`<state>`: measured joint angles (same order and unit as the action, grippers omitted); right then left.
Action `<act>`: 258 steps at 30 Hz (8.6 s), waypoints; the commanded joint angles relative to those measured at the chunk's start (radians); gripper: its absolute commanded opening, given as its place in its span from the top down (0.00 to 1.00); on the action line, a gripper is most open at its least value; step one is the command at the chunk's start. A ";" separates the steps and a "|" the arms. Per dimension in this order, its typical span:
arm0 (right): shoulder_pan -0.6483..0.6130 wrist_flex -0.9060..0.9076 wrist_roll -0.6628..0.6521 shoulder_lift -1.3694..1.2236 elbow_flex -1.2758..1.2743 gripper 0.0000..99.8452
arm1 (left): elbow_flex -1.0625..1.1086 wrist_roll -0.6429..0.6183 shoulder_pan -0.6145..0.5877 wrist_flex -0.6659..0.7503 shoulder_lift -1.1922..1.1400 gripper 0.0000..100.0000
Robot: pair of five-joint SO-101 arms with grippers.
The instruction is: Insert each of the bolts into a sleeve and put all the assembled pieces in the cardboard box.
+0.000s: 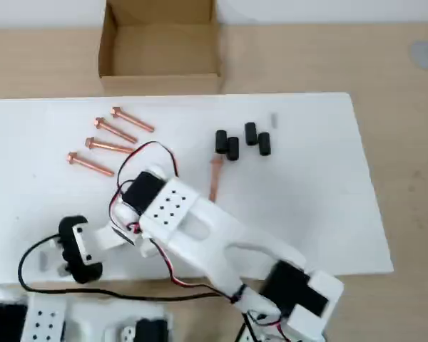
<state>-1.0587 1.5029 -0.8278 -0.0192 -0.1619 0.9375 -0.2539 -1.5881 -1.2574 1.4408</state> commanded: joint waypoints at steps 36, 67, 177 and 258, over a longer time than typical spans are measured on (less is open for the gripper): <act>-0.019 0.112 0.063 -0.407 0.532 0.80 | -1.404 -0.259 0.097 -0.493 -1.268 0.82; -0.015 0.227 0.006 -0.858 0.978 0.75 | -1.514 -0.164 -0.094 -0.494 -1.492 0.82; 1.563 0.199 0.724 0.420 0.294 0.99 | -1.200 0.155 2.134 -0.110 -1.796 0.82; 1.526 0.259 0.712 0.509 0.294 0.99 | -1.023 -0.023 1.999 -0.029 -1.905 0.83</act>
<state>0.4818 1.7576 -0.1051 0.4519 0.1235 -0.0982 -0.2754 0.4542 -1.2835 -0.4710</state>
